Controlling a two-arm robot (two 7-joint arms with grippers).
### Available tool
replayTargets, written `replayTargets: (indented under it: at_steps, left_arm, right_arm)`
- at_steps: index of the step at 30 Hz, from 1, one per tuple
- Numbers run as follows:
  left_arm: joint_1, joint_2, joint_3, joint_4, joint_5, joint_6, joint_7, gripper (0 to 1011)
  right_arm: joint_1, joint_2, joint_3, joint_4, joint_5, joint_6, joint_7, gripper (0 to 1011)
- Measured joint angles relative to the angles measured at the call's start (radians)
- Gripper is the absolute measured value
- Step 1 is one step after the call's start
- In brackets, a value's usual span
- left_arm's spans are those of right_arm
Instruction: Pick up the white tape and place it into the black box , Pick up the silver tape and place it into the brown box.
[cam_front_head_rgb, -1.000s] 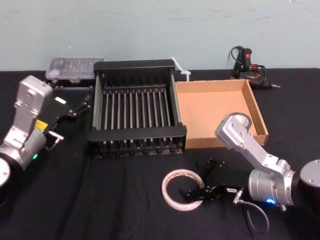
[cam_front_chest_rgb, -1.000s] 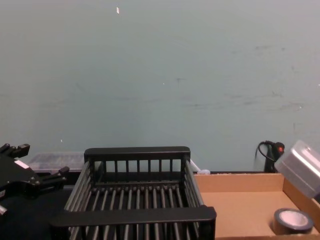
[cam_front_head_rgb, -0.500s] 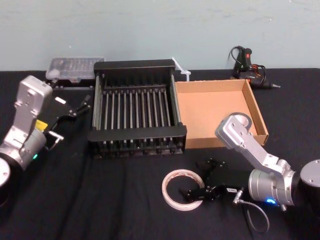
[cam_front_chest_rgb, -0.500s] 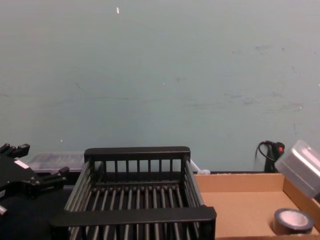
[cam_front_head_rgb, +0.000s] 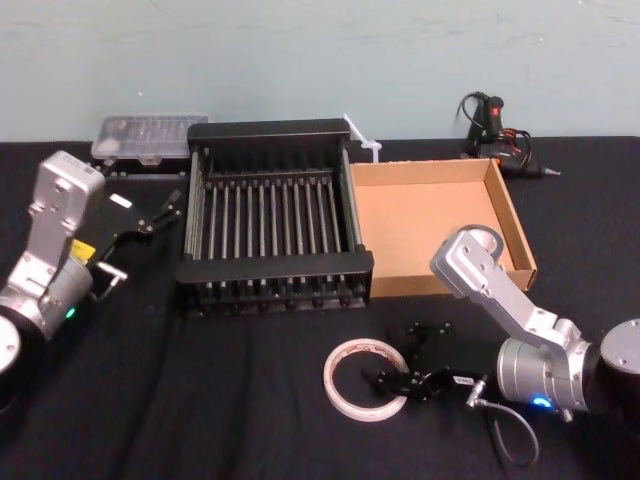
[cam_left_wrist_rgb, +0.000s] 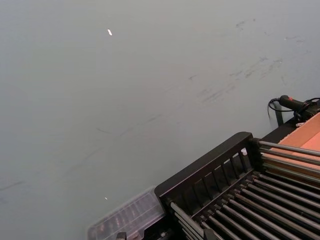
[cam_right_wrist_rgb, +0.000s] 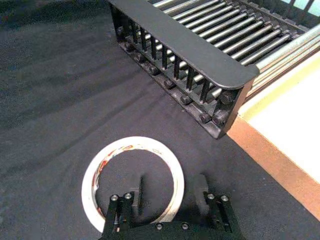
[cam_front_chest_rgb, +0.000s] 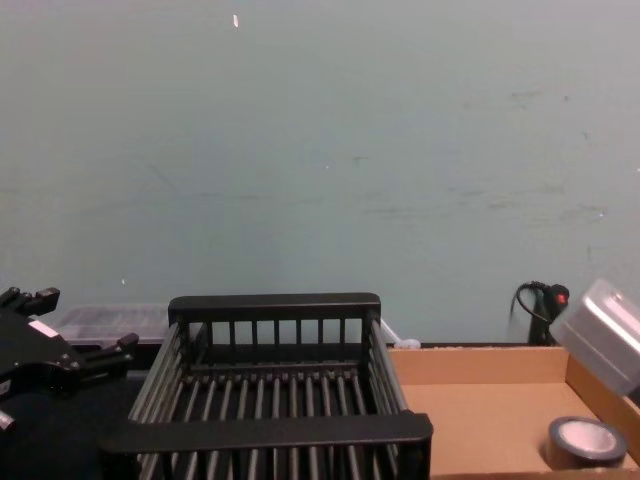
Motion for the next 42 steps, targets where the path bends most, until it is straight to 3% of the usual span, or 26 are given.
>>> replayTargets:
  at_steps: [18,22,42]
  left_arm:
    - [0.0,0.0,0.0,0.0,0.0,0.0,0.0,1001]
    - [0.0,0.0,0.0,0.0,0.0,0.0,0.0,1001]
    - [0.0,0.0,0.0,0.0,0.0,0.0,0.0,1002]
  right_arm:
    - [0.0,0.0,0.0,0.0,0.001,0.0,0.0,126]
    - [0.0,0.0,0.0,0.0,0.001,0.0,0.0,87]
    - [0.0,0.003,0.0,-0.001,0.001,-0.003,0.006,87]
